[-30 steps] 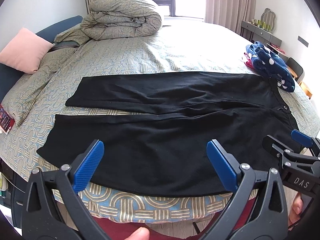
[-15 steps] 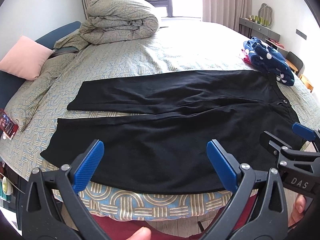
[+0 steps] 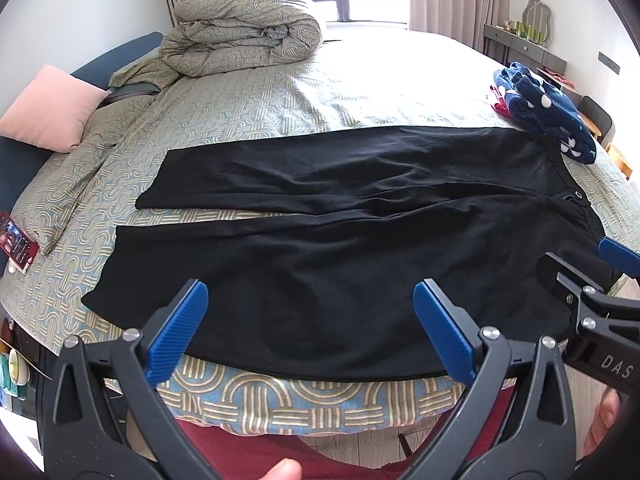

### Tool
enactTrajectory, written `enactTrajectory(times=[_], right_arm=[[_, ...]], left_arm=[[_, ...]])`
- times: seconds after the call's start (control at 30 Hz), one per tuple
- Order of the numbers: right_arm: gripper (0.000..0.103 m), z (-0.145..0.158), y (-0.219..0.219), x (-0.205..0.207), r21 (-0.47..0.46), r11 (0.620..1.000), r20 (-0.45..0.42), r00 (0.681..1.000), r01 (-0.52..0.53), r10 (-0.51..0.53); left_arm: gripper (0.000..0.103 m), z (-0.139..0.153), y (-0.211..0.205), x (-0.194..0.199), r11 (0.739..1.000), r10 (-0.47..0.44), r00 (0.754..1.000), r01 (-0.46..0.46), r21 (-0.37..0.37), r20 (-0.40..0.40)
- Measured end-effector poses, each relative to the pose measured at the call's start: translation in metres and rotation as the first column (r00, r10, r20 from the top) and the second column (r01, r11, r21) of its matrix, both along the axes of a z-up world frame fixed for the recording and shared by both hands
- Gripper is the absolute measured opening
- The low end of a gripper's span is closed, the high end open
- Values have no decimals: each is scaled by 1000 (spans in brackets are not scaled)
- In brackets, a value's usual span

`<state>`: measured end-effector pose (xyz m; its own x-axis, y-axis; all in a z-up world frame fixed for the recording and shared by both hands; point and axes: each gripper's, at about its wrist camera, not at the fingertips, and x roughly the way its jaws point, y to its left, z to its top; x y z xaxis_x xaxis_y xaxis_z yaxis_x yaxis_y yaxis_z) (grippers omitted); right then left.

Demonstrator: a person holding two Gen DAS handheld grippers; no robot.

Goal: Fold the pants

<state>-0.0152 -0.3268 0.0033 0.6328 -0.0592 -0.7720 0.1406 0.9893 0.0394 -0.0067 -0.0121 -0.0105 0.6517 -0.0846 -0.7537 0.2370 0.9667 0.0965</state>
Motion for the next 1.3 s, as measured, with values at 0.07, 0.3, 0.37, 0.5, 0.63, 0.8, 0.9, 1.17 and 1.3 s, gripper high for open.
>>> enactTrajectory(times=[0.07,0.3,0.37,0.5,0.63,0.8,0.9,1.17,1.3], right_arm=[[103,0,0,0,1,1000,-2,1000,1,-1],[103,-11,-22,-6,15,999,-34,999,38,-38],[103,-18,-36,-11,25,997,-54,996,74,-73],[90,-39,-84,-30,61,980,-120,976,192,-183],[57,-54,-144,-54,109,925,-205,919,364,-337],[53,-62,-205,-83,216,815,-272,835,538,-479],[53,-52,-218,-86,159,812,-230,821,562,-523],[54,-61,-240,-70,198,792,-252,810,578,-529],[54,-82,-249,-58,261,758,-300,796,598,-525]], left_arm=[[102,-2,4,2,1000,0,1000,0,-5,-9],[93,-23,46,17,996,81,995,-79,36,-64],[88,-31,71,21,991,128,988,-125,37,-89],[84,-41,111,23,981,192,975,-190,26,-112],[84,-62,148,25,956,293,941,-289,49,-169],[84,-75,172,29,936,350,909,-351,34,-225],[84,-71,169,30,938,345,915,-345,35,-208],[84,-70,153,36,955,295,935,-293,41,-199],[84,-72,155,38,952,306,928,-303,49,-211]])
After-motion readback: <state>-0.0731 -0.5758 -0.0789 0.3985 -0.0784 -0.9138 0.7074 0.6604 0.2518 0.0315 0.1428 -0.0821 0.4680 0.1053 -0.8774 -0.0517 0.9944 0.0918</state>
